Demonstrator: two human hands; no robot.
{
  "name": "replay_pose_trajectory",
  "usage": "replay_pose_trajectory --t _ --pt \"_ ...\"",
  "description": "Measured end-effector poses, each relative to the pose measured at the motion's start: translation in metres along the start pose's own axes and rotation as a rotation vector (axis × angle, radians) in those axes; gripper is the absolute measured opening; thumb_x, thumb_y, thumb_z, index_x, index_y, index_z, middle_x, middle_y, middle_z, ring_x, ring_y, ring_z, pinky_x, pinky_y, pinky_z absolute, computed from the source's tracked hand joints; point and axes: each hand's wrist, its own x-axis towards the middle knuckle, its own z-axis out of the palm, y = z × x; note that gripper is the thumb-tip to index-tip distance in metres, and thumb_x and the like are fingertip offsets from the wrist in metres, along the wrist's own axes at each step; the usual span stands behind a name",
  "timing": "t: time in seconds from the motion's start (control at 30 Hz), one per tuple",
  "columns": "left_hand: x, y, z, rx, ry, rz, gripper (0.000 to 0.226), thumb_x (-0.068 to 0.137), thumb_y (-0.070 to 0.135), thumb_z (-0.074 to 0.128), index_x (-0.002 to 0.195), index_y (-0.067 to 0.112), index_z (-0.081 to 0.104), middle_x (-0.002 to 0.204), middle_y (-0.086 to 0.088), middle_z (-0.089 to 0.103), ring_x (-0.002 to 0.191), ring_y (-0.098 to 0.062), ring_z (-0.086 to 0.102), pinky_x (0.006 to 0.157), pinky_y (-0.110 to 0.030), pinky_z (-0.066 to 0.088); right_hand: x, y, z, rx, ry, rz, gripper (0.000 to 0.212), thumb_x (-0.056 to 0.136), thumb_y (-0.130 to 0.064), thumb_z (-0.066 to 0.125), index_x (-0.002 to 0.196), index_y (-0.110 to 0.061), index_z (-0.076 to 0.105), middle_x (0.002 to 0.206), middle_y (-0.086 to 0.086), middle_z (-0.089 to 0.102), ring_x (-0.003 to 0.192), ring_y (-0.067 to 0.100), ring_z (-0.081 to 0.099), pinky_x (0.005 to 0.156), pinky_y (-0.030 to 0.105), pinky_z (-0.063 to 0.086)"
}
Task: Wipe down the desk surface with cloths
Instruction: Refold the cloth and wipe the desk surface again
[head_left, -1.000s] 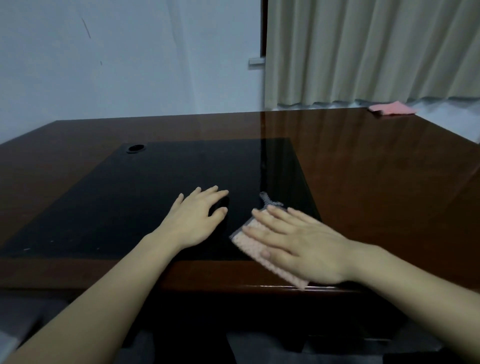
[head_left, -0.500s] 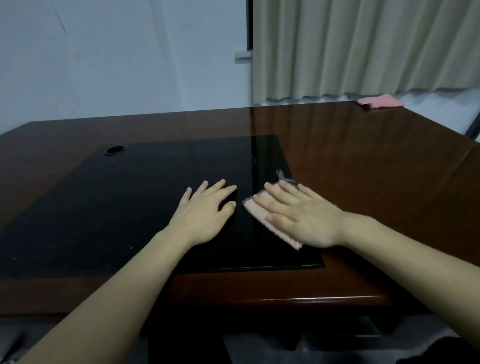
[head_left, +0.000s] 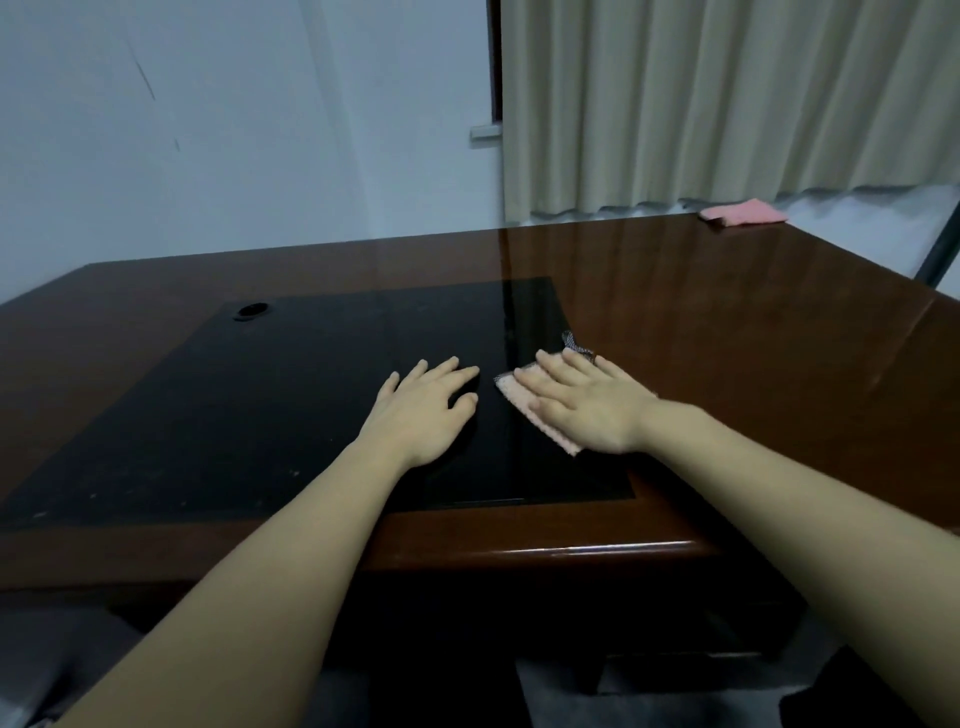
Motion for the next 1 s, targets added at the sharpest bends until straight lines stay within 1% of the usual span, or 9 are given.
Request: replay_pose_trajectory --t 0.13,0.23,0.3,0.37,0.43,0.57,0.73,0.83,1.0 --pt "0.001 -0.001 0.001 0.015 0.004 0.005 0.05 0.108 0.046 0.028 0.158 0.042 0.025 0.168 0.011 0.014 0.156 -0.022 0.007 0.125 -0.05 0.004 -0.046 -0.015 0.006 -0.013 -0.011 -0.109 0.054 0.108 -0.051 0.011 0.158 -0.046 -0.009 0.168 -0.008 -0.018 0.155 0.017 -0.019 0.126 0.042 -0.009" --pt "0.001 0.0 0.003 0.003 0.01 -0.002 0.05 0.107 0.045 0.029 0.158 0.041 0.026 0.168 0.011 0.014 0.156 -0.022 0.006 0.126 -0.049 0.004 -0.089 -0.015 0.014 -0.01 -0.008 -0.198 0.052 0.107 -0.055 0.009 0.154 -0.054 -0.01 0.163 -0.018 -0.026 0.15 0.008 -0.029 0.123 0.035 -0.017" --pt "0.002 0.0 0.003 0.0 0.015 -0.006 0.051 0.107 0.044 0.03 0.158 0.041 0.026 0.168 0.011 0.014 0.156 -0.022 0.006 0.126 -0.049 0.004 -0.101 -0.009 0.015 0.02 -0.017 -0.214 0.051 0.104 -0.059 0.008 0.151 -0.06 -0.01 0.16 -0.024 -0.03 0.145 -0.001 -0.034 0.12 0.028 -0.022" --pt "0.003 0.0 0.003 0.0 0.013 -0.007 0.051 0.107 0.044 0.03 0.158 0.041 0.026 0.168 0.012 0.013 0.156 -0.021 0.006 0.126 -0.048 0.004 -0.095 -0.002 0.01 0.028 -0.051 -0.212 0.052 0.098 -0.066 0.002 0.148 -0.064 -0.011 0.159 -0.025 -0.03 0.145 -0.001 -0.035 0.118 0.026 -0.023" --pt "0.004 0.0 0.003 -0.001 0.014 -0.006 0.051 0.107 0.044 0.03 0.158 0.041 0.026 0.168 0.012 0.013 0.156 -0.02 0.005 0.126 -0.048 0.004 -0.073 0.006 0.004 0.004 -0.053 -0.187 0.056 0.089 -0.069 -0.005 0.144 -0.064 -0.013 0.161 -0.022 -0.027 0.148 0.004 -0.03 0.12 0.029 -0.019" --pt "0.005 0.0 0.003 -0.005 0.011 -0.008 0.051 0.107 0.044 0.03 0.158 0.043 0.024 0.168 0.014 0.012 0.156 -0.019 0.004 0.126 -0.047 0.003 0.001 0.034 -0.005 -0.007 -0.004 -0.066 0.053 0.106 -0.056 0.011 0.154 -0.051 -0.011 0.168 -0.011 -0.017 0.155 0.015 -0.016 0.126 0.041 -0.006" --pt "0.005 0.0 0.004 -0.007 0.022 -0.013 0.051 0.106 0.044 0.031 0.157 0.044 0.026 0.168 0.015 0.013 0.156 -0.018 0.005 0.126 -0.045 0.003 0.065 0.048 -0.014 0.042 -0.007 0.047 0.054 0.109 -0.051 0.011 0.16 -0.044 -0.004 0.17 -0.006 -0.012 0.156 0.021 -0.012 0.126 0.046 -0.004" --pt "0.005 0.0 0.004 -0.004 0.027 -0.016 0.05 0.106 0.044 0.032 0.156 0.044 0.026 0.168 0.015 0.014 0.156 -0.018 0.006 0.126 -0.045 0.003 0.061 0.042 -0.014 0.035 -0.006 0.039 0.054 0.109 -0.048 0.011 0.161 -0.042 -0.004 0.17 -0.005 -0.012 0.156 0.022 -0.012 0.126 0.047 -0.005" --pt "0.006 0.0 0.004 0.007 0.041 -0.008 0.05 0.106 0.043 0.034 0.156 0.042 0.029 0.167 0.013 0.017 0.156 -0.021 0.01 0.126 -0.048 0.007 -0.007 0.025 -0.004 0.005 -0.002 -0.107 0.053 0.108 -0.052 0.011 0.158 -0.046 -0.008 0.169 -0.008 -0.016 0.155 0.016 -0.017 0.125 0.041 -0.008"
